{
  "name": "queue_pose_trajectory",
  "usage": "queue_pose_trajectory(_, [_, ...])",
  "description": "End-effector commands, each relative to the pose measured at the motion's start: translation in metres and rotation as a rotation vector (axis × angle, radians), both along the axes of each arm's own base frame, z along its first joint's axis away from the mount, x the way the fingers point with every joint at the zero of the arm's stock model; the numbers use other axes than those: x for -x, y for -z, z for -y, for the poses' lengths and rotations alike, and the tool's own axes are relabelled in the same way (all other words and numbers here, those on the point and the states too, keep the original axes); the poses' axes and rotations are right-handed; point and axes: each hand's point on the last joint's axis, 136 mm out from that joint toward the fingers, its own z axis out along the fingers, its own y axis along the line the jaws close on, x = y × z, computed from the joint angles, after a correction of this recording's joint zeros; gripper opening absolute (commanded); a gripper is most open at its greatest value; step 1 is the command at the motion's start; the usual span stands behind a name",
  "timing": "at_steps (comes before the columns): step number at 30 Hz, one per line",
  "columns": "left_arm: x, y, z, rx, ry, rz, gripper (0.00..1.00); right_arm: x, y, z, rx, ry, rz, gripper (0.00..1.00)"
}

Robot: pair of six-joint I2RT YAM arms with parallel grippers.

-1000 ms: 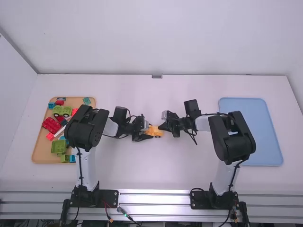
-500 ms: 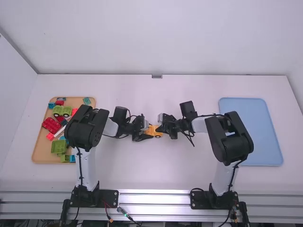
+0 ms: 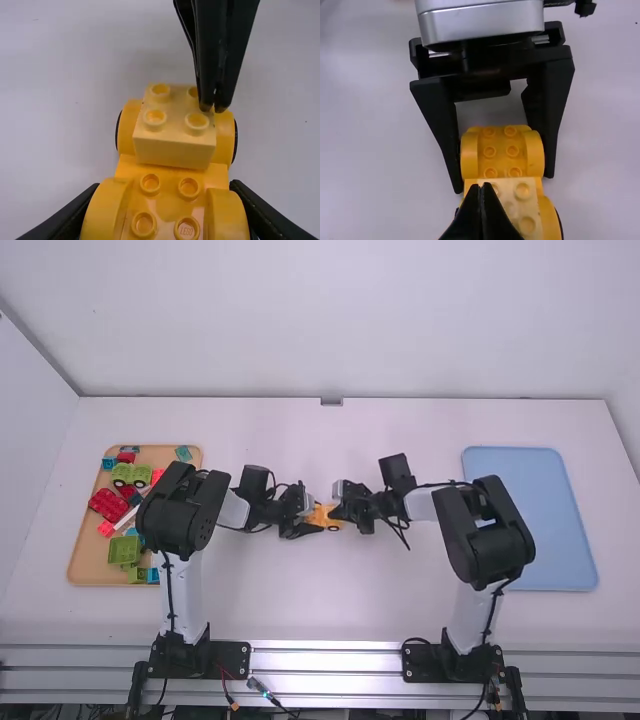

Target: Assemble lego blocks to make yellow taxi

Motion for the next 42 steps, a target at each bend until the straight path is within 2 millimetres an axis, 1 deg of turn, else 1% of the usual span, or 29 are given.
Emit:
queue_pose_trajectory(1, [0.005,0.014,-0.003,-0.030,-0.025,-0.059,0.47,0.003,0.002,0.002,-0.029,-0.002,-0.033,0.00])
queue_pose_trajectory(3, [0.005,0.014,-0.003,-0.030,-0.025,-0.059,0.46,0.001,-0.003,0.003,-0.057,-0.005,-0.027,0.00])
queue_pose_trajectory(8, [0.005,0.014,-0.003,-0.031,-0.026,-0.058,0.46,-0.004,-0.006,0.009,-0.072,0.011,-0.027,0.00])
queue_pose_trajectory(13, [0.005,0.014,-0.003,-0.030,-0.026,-0.058,0.47,-0.007,0.003,0.015,-0.015,0.042,-0.028,0.00])
queue_pose_trajectory(16, [0.005,0.014,-0.003,-0.031,-0.025,-0.058,0.46,-0.004,0.007,0.010,0.007,0.032,-0.022,0.00])
queue_pose_trajectory(19, [0.005,0.014,-0.003,-0.030,-0.025,-0.058,0.46,-0.002,0.007,0.006,0.008,0.021,-0.017,0.00])
queue_pose_trajectory(26, [0.005,0.014,-0.003,-0.030,-0.025,-0.059,0.46,-0.003,0.009,0.009,0.019,0.030,-0.018,0.00])
queue_pose_trajectory(33, [0.005,0.014,-0.003,-0.030,-0.025,-0.059,0.46,-0.006,0.007,0.007,0.015,0.030,0.004,0.00])
queue_pose_trajectory(37, [0.005,0.014,-0.003,-0.030,-0.025,-0.059,0.46,-0.006,0.011,0.008,0.022,0.034,-0.003,0.00])
queue_pose_trajectory(42, [0.005,0.014,-0.003,-0.030,-0.025,-0.060,0.46,-0.007,0.023,0.008,0.027,0.048,-0.030,0.00])
